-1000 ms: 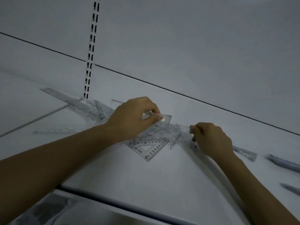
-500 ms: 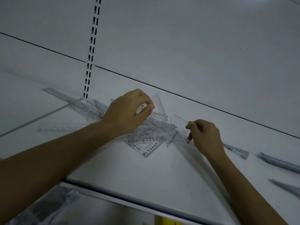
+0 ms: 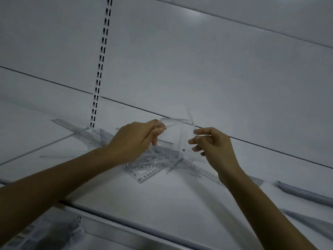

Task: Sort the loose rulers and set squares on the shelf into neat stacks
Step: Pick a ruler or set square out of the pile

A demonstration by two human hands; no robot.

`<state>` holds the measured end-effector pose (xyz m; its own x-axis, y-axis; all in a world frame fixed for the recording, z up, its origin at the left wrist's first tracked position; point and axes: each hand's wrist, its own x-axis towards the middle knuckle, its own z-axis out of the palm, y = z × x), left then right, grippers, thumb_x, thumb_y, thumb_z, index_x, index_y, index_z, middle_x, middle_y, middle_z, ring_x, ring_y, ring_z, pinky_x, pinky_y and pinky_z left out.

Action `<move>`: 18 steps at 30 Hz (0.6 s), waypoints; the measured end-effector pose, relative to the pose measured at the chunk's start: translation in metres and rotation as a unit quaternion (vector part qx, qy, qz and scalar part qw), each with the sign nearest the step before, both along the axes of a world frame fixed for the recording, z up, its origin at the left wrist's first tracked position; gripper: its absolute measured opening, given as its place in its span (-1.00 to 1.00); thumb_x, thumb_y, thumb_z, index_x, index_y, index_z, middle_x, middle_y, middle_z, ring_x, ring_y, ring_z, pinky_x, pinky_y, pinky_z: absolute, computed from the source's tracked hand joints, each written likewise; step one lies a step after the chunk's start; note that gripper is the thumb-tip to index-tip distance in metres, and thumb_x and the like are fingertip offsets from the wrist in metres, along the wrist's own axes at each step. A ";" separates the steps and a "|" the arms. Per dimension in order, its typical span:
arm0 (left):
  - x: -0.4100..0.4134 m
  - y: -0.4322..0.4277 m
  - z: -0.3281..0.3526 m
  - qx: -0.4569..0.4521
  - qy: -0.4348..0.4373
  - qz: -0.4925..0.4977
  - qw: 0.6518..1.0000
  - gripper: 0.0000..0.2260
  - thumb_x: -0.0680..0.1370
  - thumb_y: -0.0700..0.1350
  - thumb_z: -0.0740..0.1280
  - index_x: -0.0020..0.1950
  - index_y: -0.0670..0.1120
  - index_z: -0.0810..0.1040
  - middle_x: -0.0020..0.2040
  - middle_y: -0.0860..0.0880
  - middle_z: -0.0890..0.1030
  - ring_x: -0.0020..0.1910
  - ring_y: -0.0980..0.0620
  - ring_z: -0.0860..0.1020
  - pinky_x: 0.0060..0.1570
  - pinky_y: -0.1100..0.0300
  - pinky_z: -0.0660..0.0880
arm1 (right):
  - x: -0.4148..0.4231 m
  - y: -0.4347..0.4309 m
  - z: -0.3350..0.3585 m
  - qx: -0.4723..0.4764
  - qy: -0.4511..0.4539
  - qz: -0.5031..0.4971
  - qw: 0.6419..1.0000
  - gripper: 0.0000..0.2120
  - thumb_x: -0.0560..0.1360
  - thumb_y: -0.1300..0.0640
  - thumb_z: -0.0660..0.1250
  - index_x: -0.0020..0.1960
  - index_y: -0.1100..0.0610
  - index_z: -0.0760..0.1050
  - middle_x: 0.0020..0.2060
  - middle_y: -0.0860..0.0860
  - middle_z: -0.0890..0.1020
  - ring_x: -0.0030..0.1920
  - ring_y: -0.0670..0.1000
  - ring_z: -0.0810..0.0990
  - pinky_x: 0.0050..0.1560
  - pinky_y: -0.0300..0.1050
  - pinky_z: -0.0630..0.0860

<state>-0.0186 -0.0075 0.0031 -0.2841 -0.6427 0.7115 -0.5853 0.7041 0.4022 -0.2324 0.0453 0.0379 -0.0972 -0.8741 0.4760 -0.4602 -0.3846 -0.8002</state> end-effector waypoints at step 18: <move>-0.258 0.016 0.000 0.180 0.058 -0.036 0.981 -0.73 0.65 0.02 0.02 0.05 0.08 0.52 -0.10 0.15 0.64 -0.20 0.06 0.61 -0.04 0.11 0.51 | -0.231 0.041 0.011 -0.049 0.129 -0.156 0.978 -0.94 0.48 0.17 0.36 -0.14 0.04 0.49 -0.26 -0.09 0.70 -0.29 -0.18 0.66 -0.23 -0.33 0.54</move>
